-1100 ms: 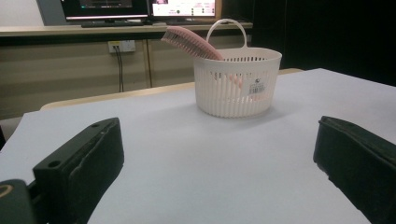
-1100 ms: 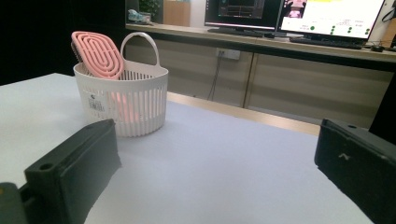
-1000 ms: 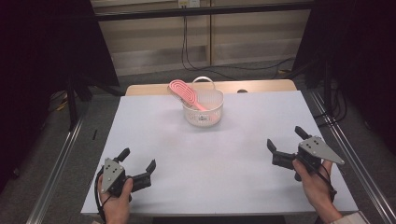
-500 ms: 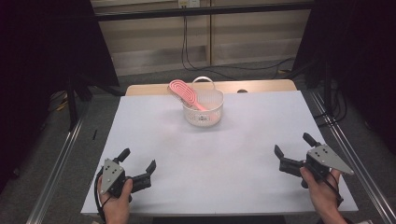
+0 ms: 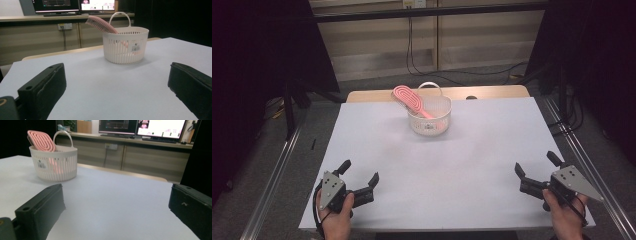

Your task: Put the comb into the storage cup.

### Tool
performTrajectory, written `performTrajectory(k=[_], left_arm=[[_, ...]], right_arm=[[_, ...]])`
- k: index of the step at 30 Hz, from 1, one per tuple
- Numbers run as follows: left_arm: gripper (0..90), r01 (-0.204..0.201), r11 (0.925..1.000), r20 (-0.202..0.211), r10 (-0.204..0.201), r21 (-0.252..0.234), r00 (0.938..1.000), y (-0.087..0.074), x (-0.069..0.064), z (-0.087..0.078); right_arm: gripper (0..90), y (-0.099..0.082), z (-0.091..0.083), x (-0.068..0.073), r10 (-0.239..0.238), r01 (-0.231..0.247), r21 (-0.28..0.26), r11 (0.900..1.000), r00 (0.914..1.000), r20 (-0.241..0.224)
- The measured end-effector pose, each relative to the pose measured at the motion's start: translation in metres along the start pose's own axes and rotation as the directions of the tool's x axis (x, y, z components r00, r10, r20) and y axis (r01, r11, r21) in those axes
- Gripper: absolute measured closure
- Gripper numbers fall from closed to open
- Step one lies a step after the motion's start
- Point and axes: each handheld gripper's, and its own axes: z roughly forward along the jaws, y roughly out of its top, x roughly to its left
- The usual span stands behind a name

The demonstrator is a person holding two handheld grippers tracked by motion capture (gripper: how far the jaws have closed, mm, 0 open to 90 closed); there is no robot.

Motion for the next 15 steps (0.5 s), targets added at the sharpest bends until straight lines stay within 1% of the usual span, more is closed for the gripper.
performTrajectory(k=[2,3,7,10,15], left_arm=[[1.8,0.007,1.0,0.005,-0.007,-0.002,1.0,-0.0002,-0.0002,0.001],[1.8,0.003,1.0,0.004,-0.003,-0.001,1.0,-0.0003,-0.0002,0.0017],[1.6,0.004,1.0,0.017,-0.004,0.003,0.9999,-0.0006,-0.0009,0.0036],[1.6,0.004,1.0,0.016,-0.004,0.002,0.9999,-0.0009,0.0,0.0052],[1.6,0.009,1.0,0.019,-0.008,-0.005,0.9998,-0.0006,0.0008,0.0044]], right_arm=[[0.0,-0.0029,-0.0022,-0.0004,0.011,-0.011,0.015,0.9998,0.9999,-0.008],[0.0,-0.003,-0.0027,-0.0006,0.006,-0.006,0.016,0.9999,0.9999,-0.008],[0.0,-0.0027,-0.0001,-0.0018,0.02,-0.02,0.004,0.9998,0.9998,-0.007],[0.0,-0.0014,0.0014,-0.0023,0.028,-0.028,-0.011,0.9995,0.9996,-0.009],[0.0,-0.0008,0.0031,-0.0031,0.034,-0.034,-0.011,0.9994,0.9993,-0.014]])
